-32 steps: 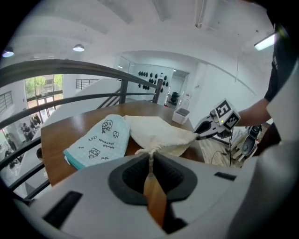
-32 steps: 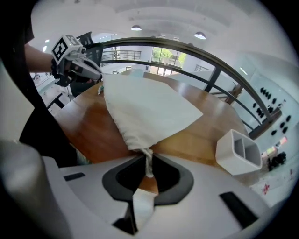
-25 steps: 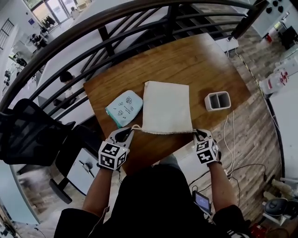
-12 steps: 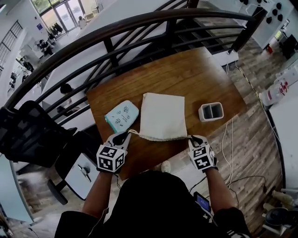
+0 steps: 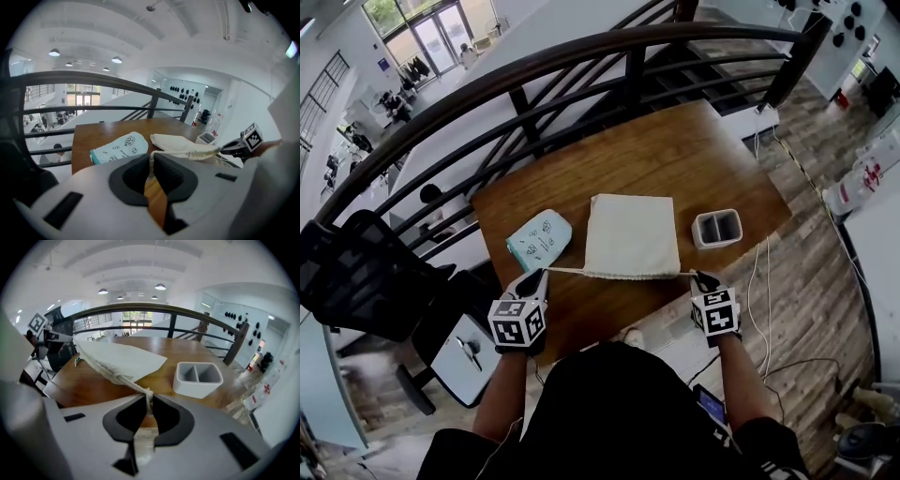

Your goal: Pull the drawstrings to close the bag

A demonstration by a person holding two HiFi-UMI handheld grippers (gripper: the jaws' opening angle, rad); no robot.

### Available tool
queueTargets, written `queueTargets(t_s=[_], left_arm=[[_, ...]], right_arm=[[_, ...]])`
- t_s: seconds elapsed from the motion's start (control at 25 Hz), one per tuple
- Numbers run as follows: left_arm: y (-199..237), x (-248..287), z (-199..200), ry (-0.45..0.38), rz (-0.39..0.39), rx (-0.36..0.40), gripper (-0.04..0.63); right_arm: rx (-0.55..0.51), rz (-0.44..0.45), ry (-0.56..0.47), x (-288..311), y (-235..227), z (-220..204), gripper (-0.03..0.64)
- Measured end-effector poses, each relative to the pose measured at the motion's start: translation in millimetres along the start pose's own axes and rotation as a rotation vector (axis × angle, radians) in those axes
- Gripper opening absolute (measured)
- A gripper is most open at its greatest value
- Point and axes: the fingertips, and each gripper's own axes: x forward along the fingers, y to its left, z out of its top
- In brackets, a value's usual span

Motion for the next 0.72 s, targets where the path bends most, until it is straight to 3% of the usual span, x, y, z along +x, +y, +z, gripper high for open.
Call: queueTargets(t_s=[0.16,0.48,0.6,0.72], left_arm=[[-2,2,0,-0.003,0.012,0.024,0.037],[7,5,10,-0.024,0.056,-0.053,0.037],[16,3,10,-0.031,0.095,-0.065,0.037],[18,2,7,-0.02,0.109,-0.052,0.037]], right_arm=[[0.008,-0.015,-0.01,-1,-4,2,0.038],[0.048,0.018,-0.045,0,1,11,0.038],[0.104,0.01,-0.069,-3,-8,12,0.037],[0.228,-0.016,-0.084,-3,-30,9,0.037]])
